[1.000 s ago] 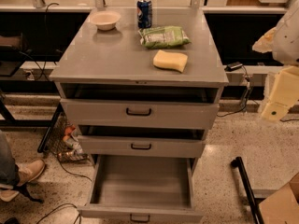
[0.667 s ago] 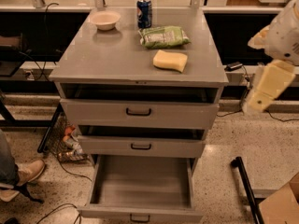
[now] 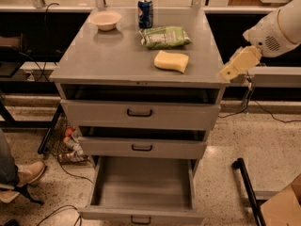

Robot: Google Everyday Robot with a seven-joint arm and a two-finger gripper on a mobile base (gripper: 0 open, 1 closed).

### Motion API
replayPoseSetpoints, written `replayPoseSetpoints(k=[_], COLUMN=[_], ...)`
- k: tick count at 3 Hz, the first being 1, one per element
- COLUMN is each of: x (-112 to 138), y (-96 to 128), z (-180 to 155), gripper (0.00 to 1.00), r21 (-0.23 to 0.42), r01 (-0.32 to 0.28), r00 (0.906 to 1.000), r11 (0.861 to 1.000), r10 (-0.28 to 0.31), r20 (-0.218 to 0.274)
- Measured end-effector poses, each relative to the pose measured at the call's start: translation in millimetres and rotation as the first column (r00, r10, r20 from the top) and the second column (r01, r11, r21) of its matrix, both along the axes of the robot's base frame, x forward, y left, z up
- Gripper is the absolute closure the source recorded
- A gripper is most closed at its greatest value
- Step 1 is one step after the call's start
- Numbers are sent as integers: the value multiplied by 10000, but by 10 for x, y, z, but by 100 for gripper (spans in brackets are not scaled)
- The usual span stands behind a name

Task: Place sponge into bottom drawer

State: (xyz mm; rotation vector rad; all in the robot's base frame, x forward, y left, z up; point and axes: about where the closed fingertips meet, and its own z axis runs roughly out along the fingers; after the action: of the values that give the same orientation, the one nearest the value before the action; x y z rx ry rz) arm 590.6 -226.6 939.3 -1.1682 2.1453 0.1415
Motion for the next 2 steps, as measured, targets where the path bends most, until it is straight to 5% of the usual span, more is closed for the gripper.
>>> replayPoseSetpoints(k=[2], x=[854], y=[314], z=[-579], gripper=[0], r21=[1151], r01=[663], r00=[9972], r11=[9911], r10=[-618], r20=[-424])
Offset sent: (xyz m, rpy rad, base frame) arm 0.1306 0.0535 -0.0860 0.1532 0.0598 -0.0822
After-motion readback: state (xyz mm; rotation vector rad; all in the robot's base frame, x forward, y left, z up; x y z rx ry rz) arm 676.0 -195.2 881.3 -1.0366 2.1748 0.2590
